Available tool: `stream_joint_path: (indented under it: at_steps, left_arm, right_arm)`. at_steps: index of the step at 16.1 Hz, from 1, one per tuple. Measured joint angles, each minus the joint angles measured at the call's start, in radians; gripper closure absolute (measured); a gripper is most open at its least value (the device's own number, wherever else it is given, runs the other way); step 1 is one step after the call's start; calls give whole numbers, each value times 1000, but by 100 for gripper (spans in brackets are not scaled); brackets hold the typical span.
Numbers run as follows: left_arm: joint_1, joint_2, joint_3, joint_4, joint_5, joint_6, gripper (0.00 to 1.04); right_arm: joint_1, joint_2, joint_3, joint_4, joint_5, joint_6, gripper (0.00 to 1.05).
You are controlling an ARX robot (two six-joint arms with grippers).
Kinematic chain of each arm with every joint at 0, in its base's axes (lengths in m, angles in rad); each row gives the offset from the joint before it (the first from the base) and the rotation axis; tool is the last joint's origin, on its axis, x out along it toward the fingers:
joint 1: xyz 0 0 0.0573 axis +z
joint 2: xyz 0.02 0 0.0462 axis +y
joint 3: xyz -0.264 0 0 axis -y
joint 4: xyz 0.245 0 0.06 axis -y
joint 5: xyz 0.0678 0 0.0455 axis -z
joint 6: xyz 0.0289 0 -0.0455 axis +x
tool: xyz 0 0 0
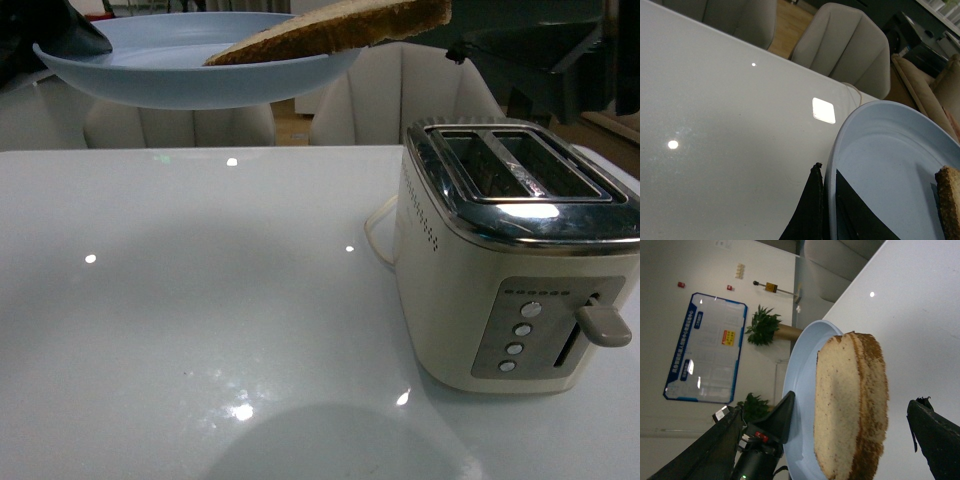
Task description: Left arm holds plate, right arm toasts bread
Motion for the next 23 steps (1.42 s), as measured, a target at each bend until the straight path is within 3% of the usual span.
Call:
stream_joint_path:
  at_steps: [6, 7, 14, 15, 19, 23]
  left_arm:
    - [0, 0, 0, 0, 0, 0, 102]
    - [0, 0, 0, 0, 0, 0, 102]
    - [0, 0, 0, 0, 0, 0, 102]
    - [0, 0, 0, 0, 0, 0, 102]
    - [0, 0, 0, 0, 0, 0, 102]
    - [0, 0, 0, 0, 1, 0, 102]
  right_arm:
    - [5, 34, 25, 9, 3, 39, 6]
    - [6, 47, 37, 3, 5, 50, 11]
    - [25, 65, 77, -21, 4, 71, 94]
    - [25, 65, 82, -20, 4, 71, 101]
    - [24, 62, 88, -46, 21, 50, 102]
    - [9, -47, 94, -174, 170, -124, 102]
